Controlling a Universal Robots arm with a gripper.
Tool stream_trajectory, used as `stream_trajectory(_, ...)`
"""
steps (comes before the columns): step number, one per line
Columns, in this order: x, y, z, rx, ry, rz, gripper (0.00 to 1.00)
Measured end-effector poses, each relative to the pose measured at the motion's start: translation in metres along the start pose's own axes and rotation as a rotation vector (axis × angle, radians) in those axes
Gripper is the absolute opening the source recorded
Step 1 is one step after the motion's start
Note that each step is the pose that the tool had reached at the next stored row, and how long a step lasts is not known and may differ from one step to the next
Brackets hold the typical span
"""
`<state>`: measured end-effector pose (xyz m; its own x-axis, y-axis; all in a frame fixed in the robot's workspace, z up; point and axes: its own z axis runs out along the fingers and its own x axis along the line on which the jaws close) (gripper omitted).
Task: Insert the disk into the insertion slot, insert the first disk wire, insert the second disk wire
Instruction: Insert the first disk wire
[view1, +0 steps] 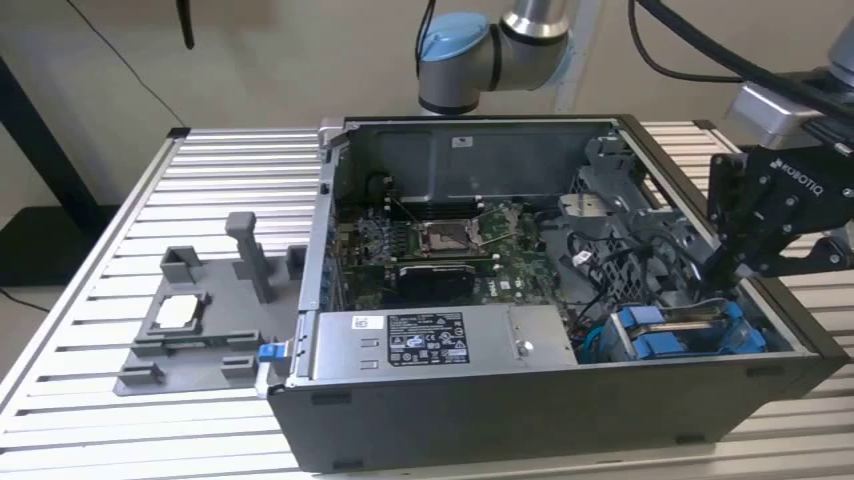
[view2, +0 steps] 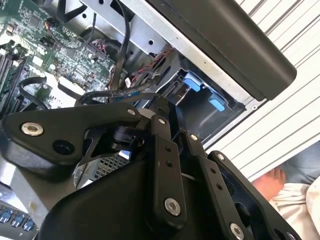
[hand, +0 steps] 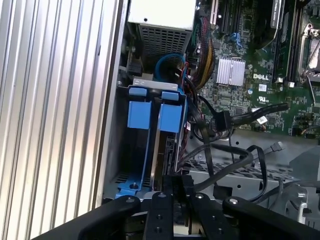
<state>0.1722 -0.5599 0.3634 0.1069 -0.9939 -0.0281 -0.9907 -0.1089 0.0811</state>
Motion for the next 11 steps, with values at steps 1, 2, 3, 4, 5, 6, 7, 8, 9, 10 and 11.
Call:
stream_trajectory(1,0.0004,0.0000,0.0005,0.0004,-0.0028,0.005,0.19)
stream_trajectory(2,0.0009,0.0000,0.0009,0.0007,-0.0036,0.012,0.19)
stream_trajectory(3,0.0012,0.0000,0.0013,0.0010,-0.0044,0.021,0.19)
stream_trajectory(4,0.0016,0.0000,0.0017,0.0013,-0.0053,0.031,0.19)
stream_trajectory(5,0.0019,0.0000,0.0020,0.0015,-0.0061,0.042,0.19)
stream_trajectory(6,0.0023,0.0000,0.0024,0.0019,-0.0071,0.053,0.19)
stream_trajectory(7,0.0025,0.0000,0.0028,0.0022,-0.0079,0.064,0.19)
stream_trajectory(8,0.0028,0.0000,0.0032,0.0025,-0.0088,0.074,0.19)
stream_trajectory(9,0.0032,0.0000,0.0036,0.0028,-0.0096,0.085,0.19)
stream_trajectory(10,0.0037,0.0001,0.0040,0.0031,-0.0103,0.095,0.19)
stream_trajectory(11,0.0042,0.0001,0.0046,0.0033,-0.0110,0.102,0.19)
